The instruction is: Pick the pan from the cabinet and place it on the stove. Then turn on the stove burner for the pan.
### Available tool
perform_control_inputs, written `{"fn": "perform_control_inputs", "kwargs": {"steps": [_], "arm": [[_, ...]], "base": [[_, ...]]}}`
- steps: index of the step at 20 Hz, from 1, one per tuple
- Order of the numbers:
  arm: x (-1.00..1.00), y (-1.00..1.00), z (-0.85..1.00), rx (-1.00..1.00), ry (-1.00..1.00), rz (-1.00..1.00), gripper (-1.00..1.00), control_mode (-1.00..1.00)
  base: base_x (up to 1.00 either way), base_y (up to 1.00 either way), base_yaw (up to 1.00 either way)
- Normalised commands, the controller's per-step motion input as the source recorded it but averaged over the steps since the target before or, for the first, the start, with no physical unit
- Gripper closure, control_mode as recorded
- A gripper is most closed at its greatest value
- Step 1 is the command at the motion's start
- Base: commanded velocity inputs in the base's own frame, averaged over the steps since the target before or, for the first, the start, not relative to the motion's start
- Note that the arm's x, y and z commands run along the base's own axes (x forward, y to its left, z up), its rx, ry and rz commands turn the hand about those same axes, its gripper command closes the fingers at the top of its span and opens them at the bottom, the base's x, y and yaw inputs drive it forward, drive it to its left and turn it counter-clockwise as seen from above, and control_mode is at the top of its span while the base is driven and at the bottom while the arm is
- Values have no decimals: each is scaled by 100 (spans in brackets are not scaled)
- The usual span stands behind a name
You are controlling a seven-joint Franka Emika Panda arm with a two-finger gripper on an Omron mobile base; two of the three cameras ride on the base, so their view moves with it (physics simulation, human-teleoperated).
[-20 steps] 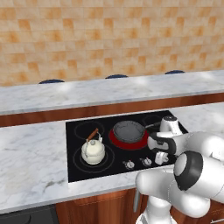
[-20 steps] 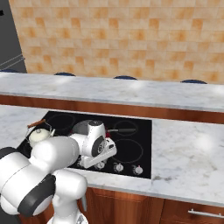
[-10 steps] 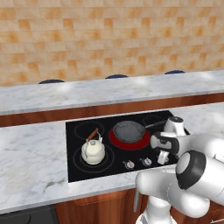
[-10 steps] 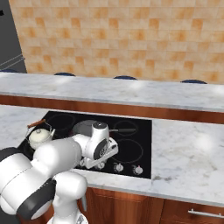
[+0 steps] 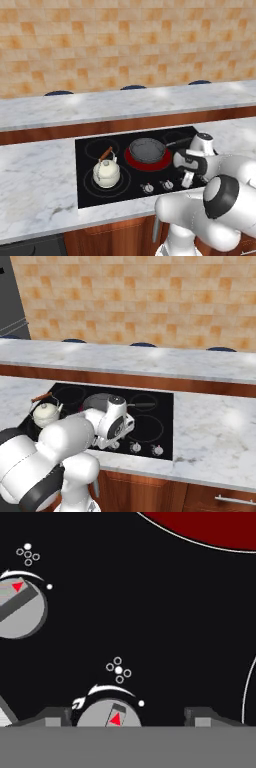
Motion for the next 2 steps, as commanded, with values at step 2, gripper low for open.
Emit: {"fn": "perform_control_inputs", "kwargs": {"steps": [2], "arm": [[-1, 0, 37, -4, 0, 2, -100, -100]], "base": [[0, 0, 0]]}}
